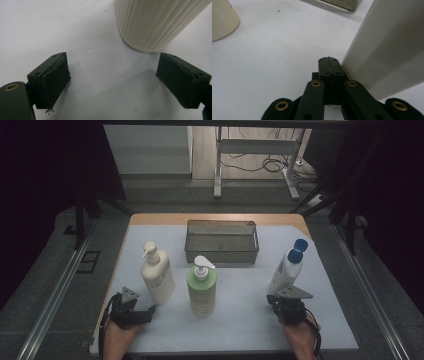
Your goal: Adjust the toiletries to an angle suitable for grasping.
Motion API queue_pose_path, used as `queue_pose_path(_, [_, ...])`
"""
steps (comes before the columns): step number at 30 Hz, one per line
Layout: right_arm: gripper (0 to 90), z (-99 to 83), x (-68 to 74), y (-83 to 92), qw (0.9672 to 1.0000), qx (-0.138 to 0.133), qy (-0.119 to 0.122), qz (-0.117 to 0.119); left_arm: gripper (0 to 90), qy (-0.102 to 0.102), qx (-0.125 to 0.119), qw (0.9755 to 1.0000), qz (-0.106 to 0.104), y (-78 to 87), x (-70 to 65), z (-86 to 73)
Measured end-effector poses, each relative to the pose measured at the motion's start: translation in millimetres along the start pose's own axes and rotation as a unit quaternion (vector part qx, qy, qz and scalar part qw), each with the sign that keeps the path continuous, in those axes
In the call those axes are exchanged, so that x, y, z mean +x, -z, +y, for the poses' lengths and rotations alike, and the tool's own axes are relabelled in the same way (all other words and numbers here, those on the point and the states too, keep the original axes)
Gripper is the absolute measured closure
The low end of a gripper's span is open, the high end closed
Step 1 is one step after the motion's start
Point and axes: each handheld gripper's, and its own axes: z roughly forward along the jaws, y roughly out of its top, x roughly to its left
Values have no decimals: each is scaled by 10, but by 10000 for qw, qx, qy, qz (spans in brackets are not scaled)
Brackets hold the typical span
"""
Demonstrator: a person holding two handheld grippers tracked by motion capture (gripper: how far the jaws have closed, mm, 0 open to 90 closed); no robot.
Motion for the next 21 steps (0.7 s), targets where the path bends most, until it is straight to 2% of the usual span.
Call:
queue_pose_path(9, [900,-89,-151,58,9999,72,-125,-51,109,11,-7,10000,-1,-1,-1,0])
queue_pose_path(16, [900,-123,-226,84,9998,107,-137,-80,109,10,-7,10000,1,-1,-1,0])
queue_pose_path(21, [900,-176,-332,120,9996,145,-180,-142,109,1,0,10000,0,0,0,0])
